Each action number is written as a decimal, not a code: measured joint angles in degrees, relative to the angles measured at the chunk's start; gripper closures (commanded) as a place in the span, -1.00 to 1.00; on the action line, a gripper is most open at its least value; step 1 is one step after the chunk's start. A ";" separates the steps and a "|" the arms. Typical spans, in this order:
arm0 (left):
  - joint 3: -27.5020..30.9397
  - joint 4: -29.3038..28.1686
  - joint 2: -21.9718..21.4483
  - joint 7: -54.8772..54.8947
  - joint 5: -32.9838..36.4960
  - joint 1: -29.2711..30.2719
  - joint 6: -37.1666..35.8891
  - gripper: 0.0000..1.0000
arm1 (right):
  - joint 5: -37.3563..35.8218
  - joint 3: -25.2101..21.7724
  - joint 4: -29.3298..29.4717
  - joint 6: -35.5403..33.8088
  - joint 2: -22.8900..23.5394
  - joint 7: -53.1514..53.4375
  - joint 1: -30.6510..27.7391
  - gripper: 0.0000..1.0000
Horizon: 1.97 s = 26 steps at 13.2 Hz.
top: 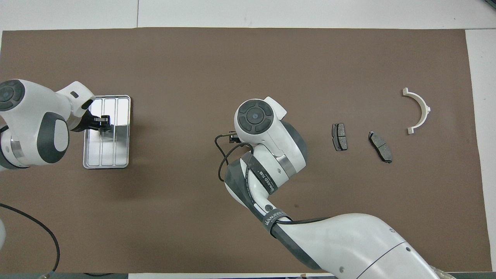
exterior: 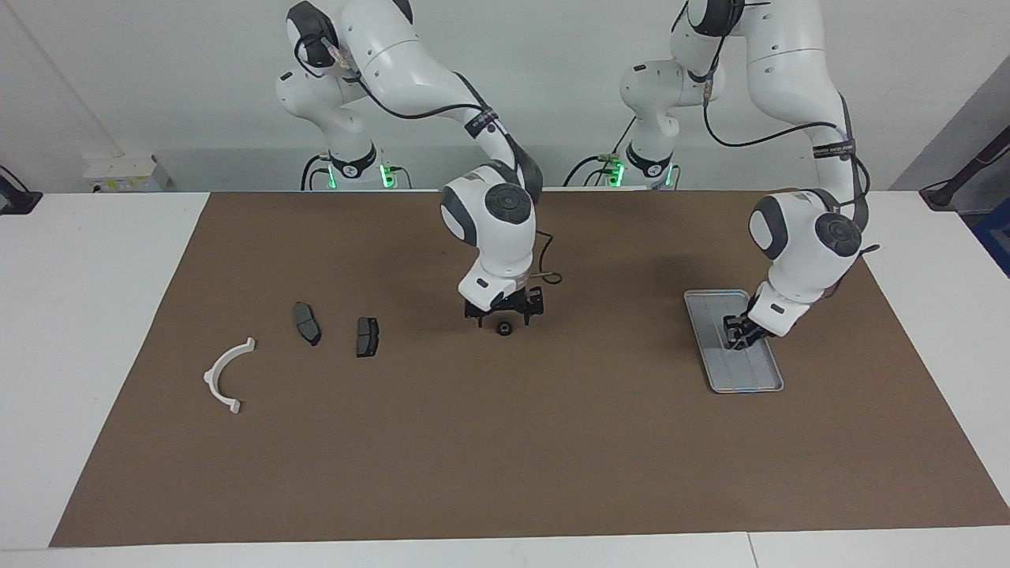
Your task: Place bearing gear from tray to pile
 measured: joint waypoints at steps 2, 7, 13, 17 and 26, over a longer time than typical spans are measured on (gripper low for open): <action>0.00 -0.11 0.13 0.00 0.00 0.00 0.16 0.29 | 0.00 0.00 -0.68 0.18 0.00 -0.09 0.01 -1.00; -0.26 -0.45 0.05 -0.01 0.02 -0.03 0.74 0.81 | 0.00 0.07 -2.82 4.09 0.00 -0.09 0.18 -1.00; -0.68 3.40 0.04 -3.27 0.02 -0.58 -3.25 0.81 | 0.29 0.13 -3.05 4.51 0.00 -0.09 0.21 -1.00; -0.99 7.86 -0.01 -11.63 0.02 -5.12 -8.57 0.80 | 0.78 0.13 -3.21 5.27 0.07 -0.09 0.21 -1.00; -1.22 7.98 -0.22 -21.94 0.02 -10.66 -10.13 0.78 | 1.05 0.27 -3.27 5.80 0.32 -0.09 0.27 1.00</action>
